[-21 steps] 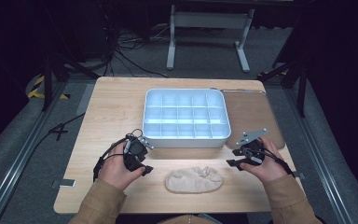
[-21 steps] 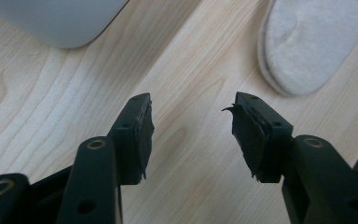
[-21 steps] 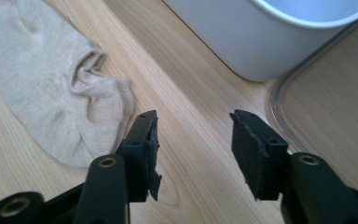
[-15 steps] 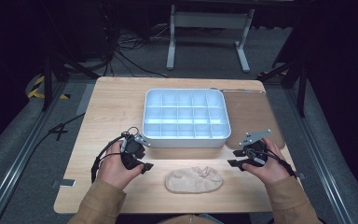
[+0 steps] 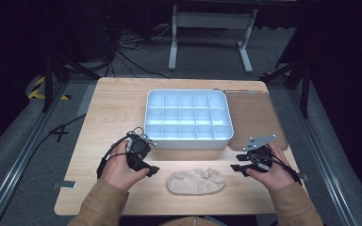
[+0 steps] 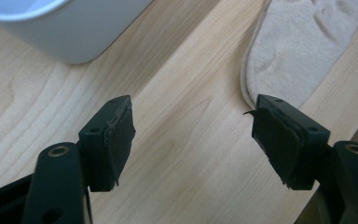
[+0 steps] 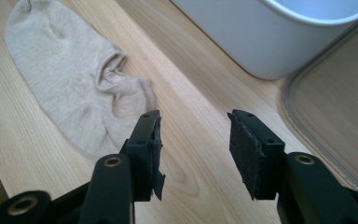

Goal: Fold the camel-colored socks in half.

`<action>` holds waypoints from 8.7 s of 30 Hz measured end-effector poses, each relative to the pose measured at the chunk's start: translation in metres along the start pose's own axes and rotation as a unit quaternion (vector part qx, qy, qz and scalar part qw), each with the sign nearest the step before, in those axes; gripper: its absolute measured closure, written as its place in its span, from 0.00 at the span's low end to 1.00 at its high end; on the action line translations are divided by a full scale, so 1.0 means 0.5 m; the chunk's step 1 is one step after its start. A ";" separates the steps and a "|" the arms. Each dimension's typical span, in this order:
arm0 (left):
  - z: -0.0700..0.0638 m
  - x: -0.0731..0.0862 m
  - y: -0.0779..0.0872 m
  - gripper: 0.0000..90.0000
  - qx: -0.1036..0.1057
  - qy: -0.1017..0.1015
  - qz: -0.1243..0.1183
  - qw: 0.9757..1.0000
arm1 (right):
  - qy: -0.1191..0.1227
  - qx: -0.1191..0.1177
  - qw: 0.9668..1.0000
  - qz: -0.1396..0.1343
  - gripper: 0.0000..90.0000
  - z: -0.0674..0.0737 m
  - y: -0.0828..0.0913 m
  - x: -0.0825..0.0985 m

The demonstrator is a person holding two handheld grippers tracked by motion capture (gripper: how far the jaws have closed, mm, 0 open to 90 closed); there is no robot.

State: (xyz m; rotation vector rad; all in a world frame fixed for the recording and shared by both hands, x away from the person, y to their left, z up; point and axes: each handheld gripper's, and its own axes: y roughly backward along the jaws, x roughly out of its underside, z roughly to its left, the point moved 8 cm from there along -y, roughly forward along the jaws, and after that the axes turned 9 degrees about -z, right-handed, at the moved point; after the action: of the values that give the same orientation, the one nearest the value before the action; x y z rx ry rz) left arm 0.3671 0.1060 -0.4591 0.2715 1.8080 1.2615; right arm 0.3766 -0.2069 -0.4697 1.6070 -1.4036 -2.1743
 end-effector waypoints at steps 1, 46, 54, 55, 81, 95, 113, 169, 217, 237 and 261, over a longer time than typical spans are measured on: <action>-0.004 -0.002 0.001 0.40 0.000 -0.001 0.000 1.000 | 0.003 0.003 1.000 0.006 0.60 0.004 -0.001 0.000; -0.090 0.017 -0.070 0.60 0.104 -0.005 0.041 0.994 | 0.030 -0.108 0.992 0.053 1.00 0.153 -0.091 0.007; -0.083 0.025 -0.086 0.59 0.098 0.001 0.054 0.994 | 0.026 -0.086 0.993 0.074 1.00 0.137 -0.105 0.023; -0.083 0.026 -0.088 0.59 0.099 0.003 0.056 0.994 | 0.027 -0.085 0.993 0.076 1.00 0.136 -0.106 0.025; -0.084 0.032 -0.127 0.58 0.085 -0.013 0.062 0.994 | 0.031 -0.089 0.992 0.082 1.00 0.137 -0.116 0.034; -0.101 0.030 -0.134 0.76 0.092 -0.031 0.076 0.992 | 0.034 -0.085 0.992 0.081 1.00 0.137 -0.116 0.034; -0.094 0.025 -0.106 0.94 0.088 -0.014 0.068 0.994 | 0.059 -0.084 0.993 0.061 1.00 0.153 -0.109 0.019; -0.185 -0.133 -0.115 0.94 0.123 -0.088 0.031 0.988 | 0.043 -0.083 0.994 0.054 1.00 0.136 -0.119 0.037; -0.150 -0.128 -0.067 0.59 0.123 -0.054 -0.040 0.990 | 0.031 -0.083 0.996 -0.032 0.97 0.133 -0.039 -0.045; -0.120 -0.073 -0.068 0.77 0.089 -0.037 -0.022 0.995 | 0.058 -0.106 0.993 -0.012 1.00 0.166 -0.119 -0.069; -0.159 -0.103 -0.190 0.99 0.110 -0.105 0.003 0.988 | 0.032 -0.081 0.996 -0.002 0.96 0.147 -0.112 -0.006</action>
State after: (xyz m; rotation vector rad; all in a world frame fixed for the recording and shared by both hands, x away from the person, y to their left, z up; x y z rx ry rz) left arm 0.3644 -0.0206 -0.5043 0.5140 1.7646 0.9968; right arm 0.3429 -0.1287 -0.5053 1.6064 -1.1747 -2.1560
